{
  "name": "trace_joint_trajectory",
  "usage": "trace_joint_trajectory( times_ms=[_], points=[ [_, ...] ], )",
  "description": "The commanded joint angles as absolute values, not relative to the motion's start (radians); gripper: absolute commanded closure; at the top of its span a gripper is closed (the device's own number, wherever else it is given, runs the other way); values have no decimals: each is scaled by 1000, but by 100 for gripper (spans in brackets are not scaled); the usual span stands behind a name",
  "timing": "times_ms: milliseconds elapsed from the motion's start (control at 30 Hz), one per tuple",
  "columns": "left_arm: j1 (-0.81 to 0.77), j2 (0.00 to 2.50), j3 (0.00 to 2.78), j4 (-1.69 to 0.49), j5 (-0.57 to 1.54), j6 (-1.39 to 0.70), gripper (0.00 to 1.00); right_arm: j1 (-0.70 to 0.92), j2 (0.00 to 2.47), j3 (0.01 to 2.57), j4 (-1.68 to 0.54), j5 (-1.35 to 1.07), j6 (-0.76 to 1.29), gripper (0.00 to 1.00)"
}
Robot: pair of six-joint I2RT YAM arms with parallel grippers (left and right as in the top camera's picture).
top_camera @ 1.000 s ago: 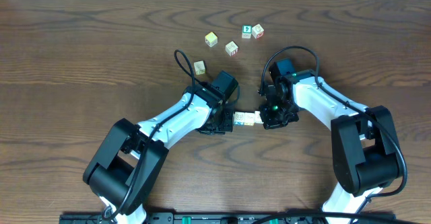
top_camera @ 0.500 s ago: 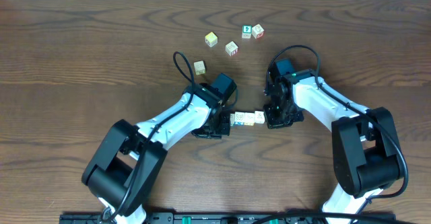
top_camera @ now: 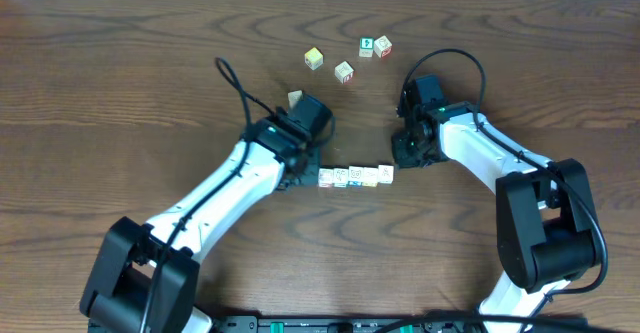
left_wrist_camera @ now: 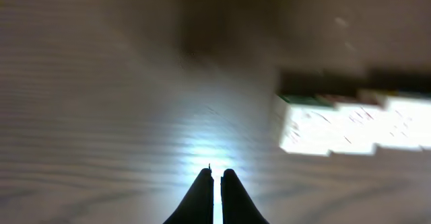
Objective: Lift 5 blocks
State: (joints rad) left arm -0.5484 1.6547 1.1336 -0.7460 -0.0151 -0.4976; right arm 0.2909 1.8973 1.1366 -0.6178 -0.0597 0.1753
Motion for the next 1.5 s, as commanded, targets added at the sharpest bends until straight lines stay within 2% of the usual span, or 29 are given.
trace_joint_trajectory(
  times_ms=[0,167,500,1000,1467],
  points=[
    [-500,1656,1122,-730,-65,-490,92,300,1932,1118,-597,-115,186,99],
    [-458,1656,1122,-694,-65,-491,92,321,1932,1118,-564,-190,178,99],
    [-448,1656,1122,-694,-65,-487,92,379,1932,1118,-569,-192,175,99],
    [-448,1658,1122,-695,-65,-487,92,381,1932,1118,-582,-189,175,99],
    [-448,1660,1122,-694,-65,-487,92,382,1932,1130,-484,-219,175,99]
  ],
)
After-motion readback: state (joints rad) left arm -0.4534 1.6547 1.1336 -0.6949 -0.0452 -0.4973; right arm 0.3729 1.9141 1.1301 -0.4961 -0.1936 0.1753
